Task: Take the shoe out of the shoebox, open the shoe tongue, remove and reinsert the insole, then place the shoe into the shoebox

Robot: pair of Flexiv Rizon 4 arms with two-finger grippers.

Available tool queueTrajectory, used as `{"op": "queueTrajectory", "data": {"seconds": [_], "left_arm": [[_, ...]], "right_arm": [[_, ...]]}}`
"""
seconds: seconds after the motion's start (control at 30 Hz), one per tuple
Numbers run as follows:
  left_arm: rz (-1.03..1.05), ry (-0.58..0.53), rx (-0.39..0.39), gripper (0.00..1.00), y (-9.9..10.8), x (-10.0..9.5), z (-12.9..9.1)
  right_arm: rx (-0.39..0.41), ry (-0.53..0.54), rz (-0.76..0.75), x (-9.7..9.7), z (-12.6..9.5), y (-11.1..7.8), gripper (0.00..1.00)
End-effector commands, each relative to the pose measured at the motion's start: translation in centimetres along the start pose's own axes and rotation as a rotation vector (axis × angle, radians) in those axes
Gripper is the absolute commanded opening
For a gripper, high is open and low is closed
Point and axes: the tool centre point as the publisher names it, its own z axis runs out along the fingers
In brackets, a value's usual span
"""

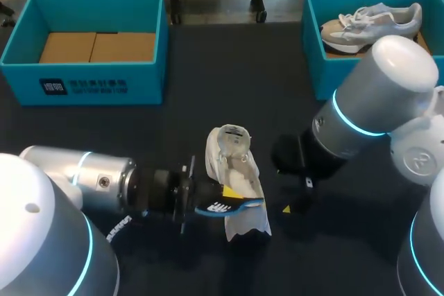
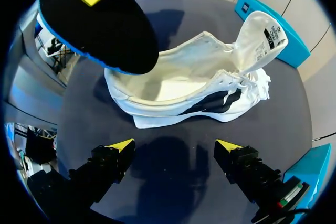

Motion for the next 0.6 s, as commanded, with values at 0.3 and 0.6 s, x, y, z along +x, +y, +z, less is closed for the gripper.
{"op": "queueTrajectory", "data": {"seconds": [0.3,0.6], "left_arm": [[-0.011,-0.083,-0.008,0.0,0.31,0.01,0.92],[-0.038,-0.131,-0.026,0.0,0.98,-0.13,1.27]], "right_arm": [[-0.002,-0.001,-0.001,0.12,-0.05,-0.1,1.0],[-0.002,-0.001,-0.001,0.12,-0.05,-0.1,1.0]]}}
